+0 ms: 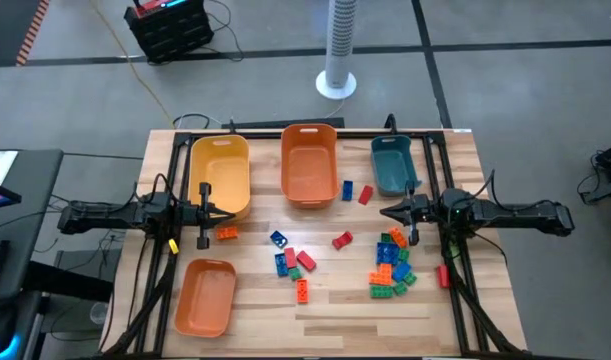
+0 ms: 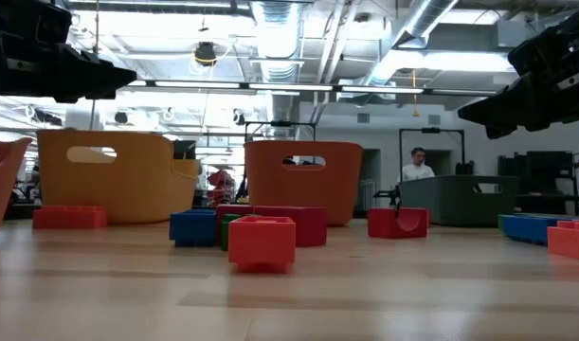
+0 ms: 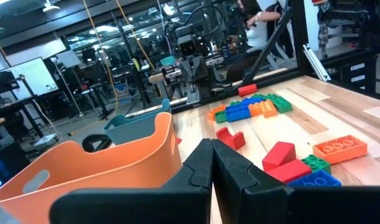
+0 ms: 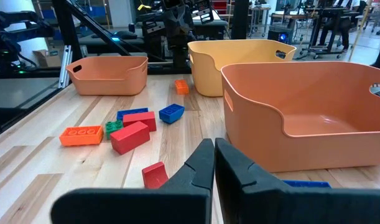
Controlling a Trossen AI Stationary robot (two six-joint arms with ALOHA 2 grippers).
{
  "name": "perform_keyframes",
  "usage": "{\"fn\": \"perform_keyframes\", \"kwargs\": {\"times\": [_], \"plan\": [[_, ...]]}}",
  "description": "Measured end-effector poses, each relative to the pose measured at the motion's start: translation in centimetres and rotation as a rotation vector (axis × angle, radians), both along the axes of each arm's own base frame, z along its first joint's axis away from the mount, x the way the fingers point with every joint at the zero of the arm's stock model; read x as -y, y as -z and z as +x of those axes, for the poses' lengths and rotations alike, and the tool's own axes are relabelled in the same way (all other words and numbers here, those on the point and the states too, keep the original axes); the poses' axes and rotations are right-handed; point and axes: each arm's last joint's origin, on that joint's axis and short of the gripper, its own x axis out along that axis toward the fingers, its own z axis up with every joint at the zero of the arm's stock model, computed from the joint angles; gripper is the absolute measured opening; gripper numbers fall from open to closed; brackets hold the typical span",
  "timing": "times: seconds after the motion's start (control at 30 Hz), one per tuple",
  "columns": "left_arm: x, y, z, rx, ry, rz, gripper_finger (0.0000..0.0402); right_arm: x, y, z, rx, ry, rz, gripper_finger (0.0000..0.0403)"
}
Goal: Sort blocks
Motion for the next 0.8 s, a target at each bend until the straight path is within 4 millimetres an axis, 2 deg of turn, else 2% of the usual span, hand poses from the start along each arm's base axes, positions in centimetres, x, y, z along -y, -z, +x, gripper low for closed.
{"fn": "perform_keyframes", "kwargs": {"times": [0.43,0.5,0.67,0.8], "plan": [[0.0,0.0,0.0,0.002,0.001,-0.027,0.0,0.0,0.0,0.0,0.0,0.0,0.0,0.0031],[0.0,0.0,0.0,0.006,0.004,-0.133,0.0,0.0,0.0,0.0,0.0,0.0,0.0,0.0031],[0.0,0.0,0.0,0.023,0.016,-0.521,0.0,0.0,0.0,0.0,0.0,0.0,0.0,0.0031],[0.0,0.0,0.0,0.031,0.022,-0.702,0.0,0.0,0.01,0.0,0.0,0.0,0.0,0.0031]]}}
